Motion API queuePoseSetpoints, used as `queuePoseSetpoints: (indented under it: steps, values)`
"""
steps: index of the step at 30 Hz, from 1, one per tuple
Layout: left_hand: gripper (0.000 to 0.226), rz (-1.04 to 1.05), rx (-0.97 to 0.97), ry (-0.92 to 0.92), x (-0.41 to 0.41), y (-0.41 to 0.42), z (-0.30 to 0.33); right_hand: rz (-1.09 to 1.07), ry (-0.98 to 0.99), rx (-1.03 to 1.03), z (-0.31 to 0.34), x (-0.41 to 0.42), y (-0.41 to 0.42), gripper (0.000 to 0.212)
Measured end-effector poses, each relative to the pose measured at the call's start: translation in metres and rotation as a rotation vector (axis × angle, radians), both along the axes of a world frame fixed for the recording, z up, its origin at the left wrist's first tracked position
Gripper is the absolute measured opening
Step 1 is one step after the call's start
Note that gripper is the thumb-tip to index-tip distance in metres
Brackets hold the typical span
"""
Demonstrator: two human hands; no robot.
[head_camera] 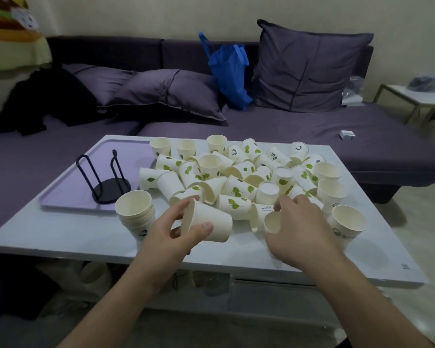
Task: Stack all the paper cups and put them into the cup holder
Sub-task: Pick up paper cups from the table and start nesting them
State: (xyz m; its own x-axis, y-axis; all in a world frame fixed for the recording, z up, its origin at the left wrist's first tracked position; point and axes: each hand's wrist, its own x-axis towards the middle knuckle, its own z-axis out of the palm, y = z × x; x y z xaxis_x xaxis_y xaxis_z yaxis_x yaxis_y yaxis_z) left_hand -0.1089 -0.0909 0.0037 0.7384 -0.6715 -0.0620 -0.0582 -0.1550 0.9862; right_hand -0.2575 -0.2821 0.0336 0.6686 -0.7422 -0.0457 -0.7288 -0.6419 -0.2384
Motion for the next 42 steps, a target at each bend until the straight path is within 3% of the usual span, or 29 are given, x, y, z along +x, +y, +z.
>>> queuePoseSetpoints:
  steps: [3, 6, 12, 17, 26, 32, 36, 42]
  values:
    - [0.078, 0.066, -0.072, -0.07, 0.008, 0.012, 0.019, 0.123, -0.244, 0.164, 0.003, 0.006, 0.008, 0.044]
    - [0.076, 0.151, -0.121, -0.177, 0.024, 0.028, 0.035, 0.233, -0.382, 0.178, -0.001, 0.018, 0.02, 0.042]
    - [0.064, 0.418, -0.177, -0.348, 0.066, 0.057, 0.047, 0.319, -0.503, 0.15, -0.01, 0.044, 0.037, 0.043]
    - [0.064, 0.41, -0.012, -0.522, 0.087, 0.063, 0.031, 0.32, -0.565, 0.162, -0.01, 0.067, 0.05, 0.045]
    - [0.099, 0.268, 0.28, -0.439, 0.099, 0.067, 0.004, 0.343, -0.75, 0.154, -0.004, 0.109, 0.069, 0.05]
    - [0.093, 0.225, 0.317, -0.341, 0.098, 0.068, -0.005, 0.4, -0.993, 0.115, 0.01, 0.138, 0.086, 0.05]
    - [0.077, 0.232, 0.29, -0.31, 0.097, 0.065, -0.007, 0.488, -0.957, 0.164, 0.005, 0.159, 0.101, 0.052]
    - [0.073, 0.244, 0.255, -0.271, 0.097, 0.061, -0.011, 0.562, -0.664, 0.172, -0.014, 0.173, 0.112, 0.077]
